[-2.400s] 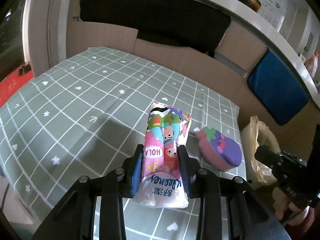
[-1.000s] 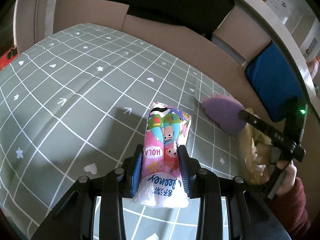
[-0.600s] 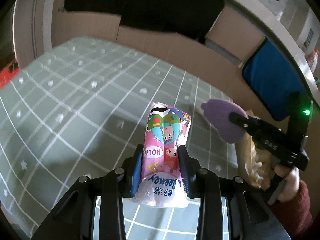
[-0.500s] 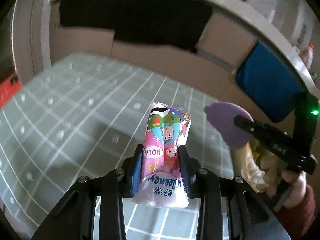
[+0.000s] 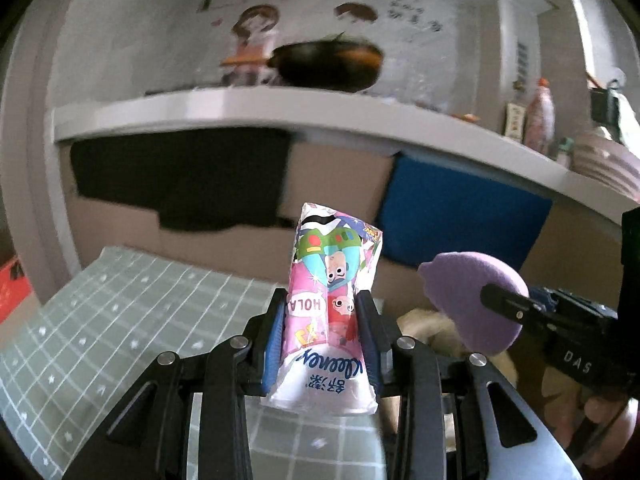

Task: Collect trash
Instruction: 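Carry the tissue pack and sponge with both tools over the bin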

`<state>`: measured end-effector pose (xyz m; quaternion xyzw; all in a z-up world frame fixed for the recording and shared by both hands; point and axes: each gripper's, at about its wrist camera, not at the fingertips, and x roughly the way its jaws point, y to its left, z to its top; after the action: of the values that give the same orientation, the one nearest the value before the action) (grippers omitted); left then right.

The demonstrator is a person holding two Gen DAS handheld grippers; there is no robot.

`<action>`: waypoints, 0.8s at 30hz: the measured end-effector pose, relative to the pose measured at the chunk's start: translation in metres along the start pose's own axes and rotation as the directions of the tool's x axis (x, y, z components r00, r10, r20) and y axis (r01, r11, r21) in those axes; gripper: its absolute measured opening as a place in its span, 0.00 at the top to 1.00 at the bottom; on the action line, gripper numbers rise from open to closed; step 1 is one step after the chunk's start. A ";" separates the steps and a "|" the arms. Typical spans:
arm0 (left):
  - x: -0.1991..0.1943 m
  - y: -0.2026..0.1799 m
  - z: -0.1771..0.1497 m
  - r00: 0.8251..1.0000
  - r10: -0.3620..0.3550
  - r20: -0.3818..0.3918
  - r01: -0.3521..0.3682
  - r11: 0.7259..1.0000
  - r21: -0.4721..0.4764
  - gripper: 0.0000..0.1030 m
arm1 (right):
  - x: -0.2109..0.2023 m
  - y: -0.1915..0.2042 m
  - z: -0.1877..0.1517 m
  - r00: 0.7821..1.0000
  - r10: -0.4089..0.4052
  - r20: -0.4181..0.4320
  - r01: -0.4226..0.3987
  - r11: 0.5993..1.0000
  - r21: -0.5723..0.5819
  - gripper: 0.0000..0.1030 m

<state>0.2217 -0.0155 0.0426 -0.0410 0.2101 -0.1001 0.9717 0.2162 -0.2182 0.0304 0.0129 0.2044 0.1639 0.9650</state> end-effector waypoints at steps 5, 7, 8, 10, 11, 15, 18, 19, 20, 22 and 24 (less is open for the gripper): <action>-0.007 -0.032 0.013 0.998 -0.041 0.050 0.040 0.999 0.029 0.66 | -0.027 -0.018 0.002 0.997 -0.060 0.049 0.059 0.998 0.016 0.72; -0.007 -0.043 0.016 0.997 -0.054 0.063 0.051 0.998 0.040 0.66 | -0.034 -0.024 0.002 0.995 -0.082 0.063 0.081 0.997 0.019 0.72; -0.007 -0.051 0.018 0.996 -0.062 0.070 0.058 0.997 0.045 0.66 | -0.037 -0.026 0.002 0.994 -0.089 0.068 0.088 0.996 0.020 0.72; -0.007 -0.060 0.020 0.994 -0.073 0.077 0.070 0.996 0.051 0.66 | -0.044 -0.033 0.002 0.990 -0.111 0.083 0.109 0.994 0.024 0.72; -0.007 -0.065 0.020 0.993 -0.082 0.083 0.078 0.995 0.055 0.66 | -0.047 -0.035 0.001 0.989 -0.117 0.090 0.115 0.993 0.027 0.72; -0.005 -0.081 0.020 0.991 -0.103 0.087 0.097 0.993 0.070 0.66 | -0.056 -0.047 0.001 0.984 -0.142 0.108 0.138 0.989 0.044 0.72; -0.001 -0.092 0.018 0.990 -0.118 0.081 0.112 0.991 0.076 0.66 | -0.064 -0.056 -0.002 0.980 -0.159 0.117 0.153 0.987 0.057 0.72; 0.001 -0.095 0.017 0.989 -0.123 0.078 0.117 0.990 0.076 0.66 | -0.066 -0.059 -0.004 0.979 -0.164 0.118 0.157 0.986 0.063 0.72; 0.002 -0.097 0.016 0.989 -0.128 0.075 0.122 0.990 0.078 0.66 | -0.067 -0.061 -0.005 0.979 -0.166 0.118 0.159 0.985 0.067 0.72; 0.006 -0.103 0.012 0.988 -0.142 0.063 0.136 0.987 0.081 0.66 | -0.067 -0.065 -0.008 0.979 -0.171 0.115 0.163 0.984 0.075 0.72; 0.011 -0.108 0.008 0.987 -0.150 0.049 0.146 0.986 0.083 0.66 | -0.067 -0.070 -0.012 0.978 -0.178 0.110 0.169 0.982 0.084 0.72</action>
<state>0.2155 -0.1235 0.0582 -0.0209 0.1754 -0.1791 0.9679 0.1755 -0.3066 0.0394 0.0402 0.1539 0.0704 0.9848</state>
